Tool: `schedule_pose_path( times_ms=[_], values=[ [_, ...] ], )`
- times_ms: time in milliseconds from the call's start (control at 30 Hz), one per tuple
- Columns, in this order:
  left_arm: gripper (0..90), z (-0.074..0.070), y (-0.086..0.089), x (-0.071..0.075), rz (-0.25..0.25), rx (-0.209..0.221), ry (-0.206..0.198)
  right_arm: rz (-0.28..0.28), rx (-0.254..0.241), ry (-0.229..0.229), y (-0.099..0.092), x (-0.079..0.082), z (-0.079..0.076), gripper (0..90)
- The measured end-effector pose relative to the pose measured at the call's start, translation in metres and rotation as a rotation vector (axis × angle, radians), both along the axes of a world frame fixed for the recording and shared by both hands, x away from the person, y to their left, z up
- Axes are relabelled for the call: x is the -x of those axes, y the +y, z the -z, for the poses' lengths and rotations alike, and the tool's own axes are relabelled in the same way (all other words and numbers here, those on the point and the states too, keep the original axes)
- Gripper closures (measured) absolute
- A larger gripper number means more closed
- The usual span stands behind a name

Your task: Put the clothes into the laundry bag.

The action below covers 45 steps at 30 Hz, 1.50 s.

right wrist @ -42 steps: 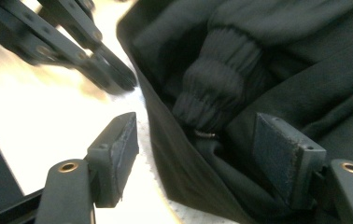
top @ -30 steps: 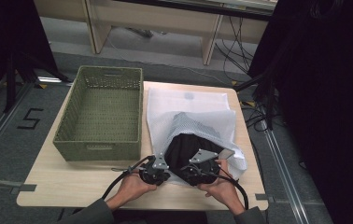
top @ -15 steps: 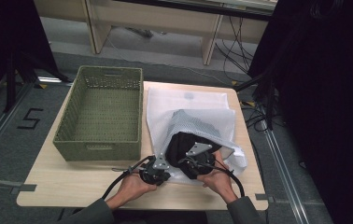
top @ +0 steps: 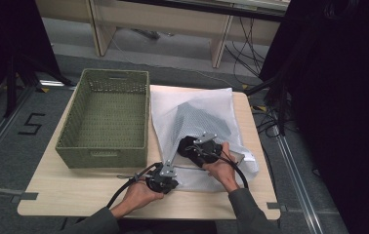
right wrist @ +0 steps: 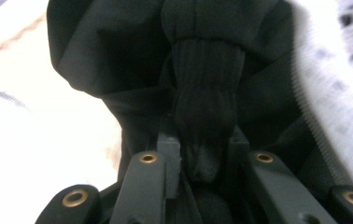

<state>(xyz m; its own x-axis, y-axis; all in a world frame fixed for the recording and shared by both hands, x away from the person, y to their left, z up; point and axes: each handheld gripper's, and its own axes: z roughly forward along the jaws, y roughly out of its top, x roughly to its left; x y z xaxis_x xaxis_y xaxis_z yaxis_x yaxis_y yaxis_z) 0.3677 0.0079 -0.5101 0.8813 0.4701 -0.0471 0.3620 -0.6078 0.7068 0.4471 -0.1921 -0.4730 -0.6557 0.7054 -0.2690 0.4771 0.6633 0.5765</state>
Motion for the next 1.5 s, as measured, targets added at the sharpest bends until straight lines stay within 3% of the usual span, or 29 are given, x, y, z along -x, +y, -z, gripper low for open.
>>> schedule_pose_path(
  times_ms=[233,300,400,467,533,600,633,733,767,833,867,933,967,1000,1133,1167,1233,1300,1433,1500],
  values=[
    [87.0,0.0,0.0,0.001,-0.005,0.002,0.004,0.018,0.0,-0.025,0.002,-0.013,0.002,76.1],
    [87.0,0.0,0.0,0.0,-0.004,0.005,-0.002,0.052,-0.017,-0.022,0.004,-0.015,0.002,76.0],
    [87.0,0.0,0.0,0.0,0.002,-0.002,0.0,0.057,-0.022,-0.053,0.001,-0.028,0.004,76.1],
    [87.0,0.0,0.0,0.001,0.0,-0.001,-0.009,0.076,-0.029,-0.045,0.002,-0.03,0.004,76.1],
    [87.0,0.0,0.0,0.001,-0.011,0.005,0.006,0.095,-0.026,-0.061,0.001,-0.038,0.002,76.2],
    [87.0,0.0,0.001,-0.001,0.014,-0.014,-0.005,0.088,-0.027,-0.057,0.0,-0.041,0.002,76.3],
    [87.0,0.0,0.001,0.0,0.01,-0.015,0.006,0.093,-0.024,-0.081,-0.001,-0.045,0.003,76.3],
    [87.0,0.0,0.0,0.001,-0.007,0.004,0.01,0.138,-0.039,-0.068,-0.005,-0.049,0.003,76.3],
    [87.0,0.0,0.0,0.0,0.005,-0.001,0.009,0.125,-0.04,-0.098,-0.007,-0.053,0.005,76.3],
    [86.9,0.0,0.001,0.0,0.016,-0.016,0.006,0.145,-0.058,-0.069,-0.008,-0.054,0.004,75.9],
    [87.0,0.0,0.001,0.0,0.011,-0.015,0.006,0.128,-0.057,-0.076,-0.01,-0.054,0.002,74.1],
    [86.9,0.0,0.001,0.0,0.016,-0.019,0.002,0.127,-0.061,-0.064,-0.011,-0.053,0.001,73.3],
    [86.9,0.0,-0.001,0.002,-0.012,0.003,0.002,0.131,-0.083,-0.044,-0.01,-0.049,-0.002,69.6],
    [86.9,0.0,0.0,0.0,0.002,0.0,-0.004,0.122,-0.098,-0.022,-0.012,-0.046,-0.005,68.9],
    [86.7,0.0,0.0,0.001,-0.009,0.004,0.006,0.099,-0.128,-0.003,-0.019,-0.036,-0.012,65.6],
    [86.6,0.0,0.0,0.001,-0.004,0.005,0.007,0.109,-0.139,-0.019,-0.025,-0.026,-0.017,63.4],
    [86.6,0.0,0.0,0.0,0.008,-0.002,-0.006,0.106,-0.154,-0.005,-0.032,-0.018,-0.023,64.3],
    [86.6,0.0,0.0,0.001,-0.002,-0.003,0.003,0.105,-0.155,-0.009,-0.035,-0.014,-0.024,65.4],
    [86.6,0.001,-0.001,0.001,-0.009,0.014,0.011,0.084,-0.144,0.034,-0.04,-0.003,-0.021,71.6],
    [86.6,0.001,-0.001,0.001,-0.01,0.007,0.007,0.073,-0.117,0.081,-0.034,-0.002,-0.013,73.1]
  ],
)
